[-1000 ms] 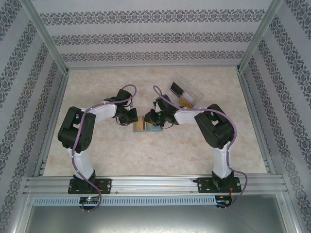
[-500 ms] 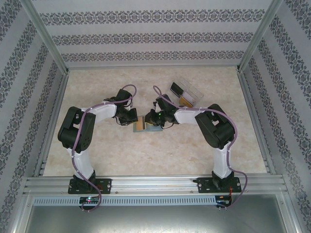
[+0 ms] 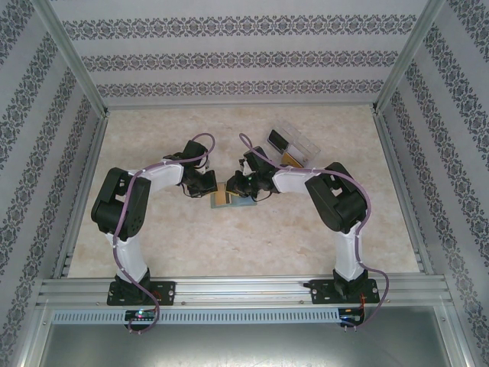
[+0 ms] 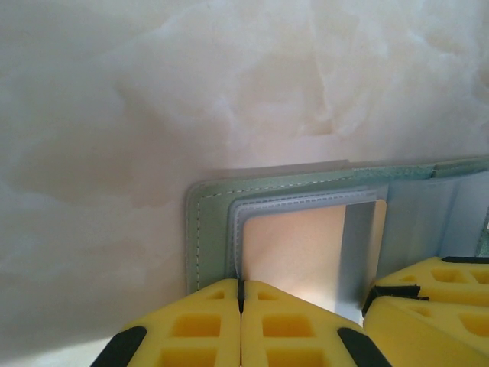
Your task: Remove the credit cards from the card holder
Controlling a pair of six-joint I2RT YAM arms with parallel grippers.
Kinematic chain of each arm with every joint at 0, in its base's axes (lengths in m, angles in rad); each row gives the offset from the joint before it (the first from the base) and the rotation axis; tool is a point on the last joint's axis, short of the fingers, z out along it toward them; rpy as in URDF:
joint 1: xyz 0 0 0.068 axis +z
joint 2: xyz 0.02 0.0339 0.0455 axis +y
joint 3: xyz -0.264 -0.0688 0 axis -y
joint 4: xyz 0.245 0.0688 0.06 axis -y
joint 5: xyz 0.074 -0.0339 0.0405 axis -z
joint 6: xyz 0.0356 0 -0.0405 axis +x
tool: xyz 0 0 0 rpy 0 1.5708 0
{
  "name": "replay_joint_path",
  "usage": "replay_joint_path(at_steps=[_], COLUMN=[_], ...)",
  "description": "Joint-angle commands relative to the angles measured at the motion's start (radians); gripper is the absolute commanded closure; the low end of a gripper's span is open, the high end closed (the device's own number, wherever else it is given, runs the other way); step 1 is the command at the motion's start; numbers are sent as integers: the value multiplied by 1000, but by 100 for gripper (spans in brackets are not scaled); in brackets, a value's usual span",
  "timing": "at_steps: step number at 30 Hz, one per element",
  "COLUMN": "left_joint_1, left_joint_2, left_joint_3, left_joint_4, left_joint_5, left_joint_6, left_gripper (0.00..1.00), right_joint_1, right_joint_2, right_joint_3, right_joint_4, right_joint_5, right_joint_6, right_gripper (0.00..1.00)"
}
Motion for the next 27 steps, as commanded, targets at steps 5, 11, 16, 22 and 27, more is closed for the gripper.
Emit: replay_joint_path(at_steps=[5,11,16,22,27], left_joint_1=[-12,-12,-12,-13,-12], left_joint_2=[54,59,60,62,61], left_joint_3=[-29,-23,-21,-28,-28], left_joint_4=[-45,-45,-46,-40,-40], left_joint_5=[-29,-28,-26,-21,-21], left_joint_6=[16,18,18,15,15], left_gripper=[94,94,94,94,94], right_joint_1=[-2,7,23,24,24], right_joint_2=[-71,-56,-19,4,14], right_joint_3=[-35,-7,30,41,46], right_joint_4=[-11,-87,-106,-77,-91], right_joint_5=[70,107,90,45,55], right_joint_6=[-38,-73,-79,-73,-76], right_gripper=[83,83,83,83,83])
